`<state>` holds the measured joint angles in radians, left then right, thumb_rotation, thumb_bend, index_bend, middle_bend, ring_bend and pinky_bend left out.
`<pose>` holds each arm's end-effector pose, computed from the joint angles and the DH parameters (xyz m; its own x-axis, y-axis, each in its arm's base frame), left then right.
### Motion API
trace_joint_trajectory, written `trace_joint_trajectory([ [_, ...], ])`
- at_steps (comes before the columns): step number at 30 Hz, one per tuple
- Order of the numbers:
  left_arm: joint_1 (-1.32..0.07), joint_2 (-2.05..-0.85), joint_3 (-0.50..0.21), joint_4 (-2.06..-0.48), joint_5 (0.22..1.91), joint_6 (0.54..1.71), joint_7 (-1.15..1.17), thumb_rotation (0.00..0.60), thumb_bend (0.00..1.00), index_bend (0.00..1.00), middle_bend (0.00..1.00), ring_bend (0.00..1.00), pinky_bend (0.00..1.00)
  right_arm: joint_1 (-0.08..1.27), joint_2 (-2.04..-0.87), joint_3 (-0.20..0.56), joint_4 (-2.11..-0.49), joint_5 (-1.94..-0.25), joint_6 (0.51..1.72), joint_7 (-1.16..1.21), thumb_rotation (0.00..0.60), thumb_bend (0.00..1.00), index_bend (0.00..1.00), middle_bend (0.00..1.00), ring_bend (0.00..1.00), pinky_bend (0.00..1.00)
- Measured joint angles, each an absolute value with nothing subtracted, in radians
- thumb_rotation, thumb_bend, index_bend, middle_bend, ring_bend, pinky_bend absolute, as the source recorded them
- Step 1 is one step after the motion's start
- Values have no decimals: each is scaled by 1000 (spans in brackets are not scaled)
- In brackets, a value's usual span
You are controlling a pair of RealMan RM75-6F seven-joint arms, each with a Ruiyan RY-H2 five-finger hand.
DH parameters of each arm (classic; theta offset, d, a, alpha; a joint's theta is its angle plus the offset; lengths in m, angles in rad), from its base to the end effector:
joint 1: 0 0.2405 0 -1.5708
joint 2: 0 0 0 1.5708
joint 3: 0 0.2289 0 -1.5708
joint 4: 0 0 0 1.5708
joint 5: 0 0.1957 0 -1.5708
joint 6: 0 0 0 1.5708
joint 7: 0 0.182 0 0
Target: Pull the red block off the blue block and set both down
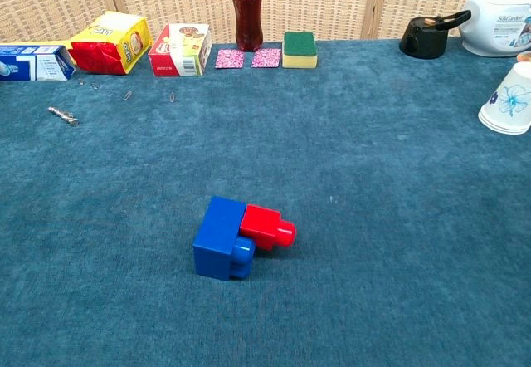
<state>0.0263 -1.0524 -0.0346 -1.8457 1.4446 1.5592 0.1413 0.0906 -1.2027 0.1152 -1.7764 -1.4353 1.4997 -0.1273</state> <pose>-0.2704 0.1802 0.1730 0.3731 0.0047 0.9278 0.9181 0.1426 -0.3699 -0.2442 -0.2258 0.1415 0.2724 0.0525 0.9607 -0.9621 0.0284 0.2712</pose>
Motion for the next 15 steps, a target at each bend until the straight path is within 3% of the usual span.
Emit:
trace_joint_trajectory([
  [15,29,-1036,-33,-1842,1454,1563,116,411,191,122,135,7,89,82,-1202,113,-1784,-1455,1525,-124,600,302,420,415,419,306],
])
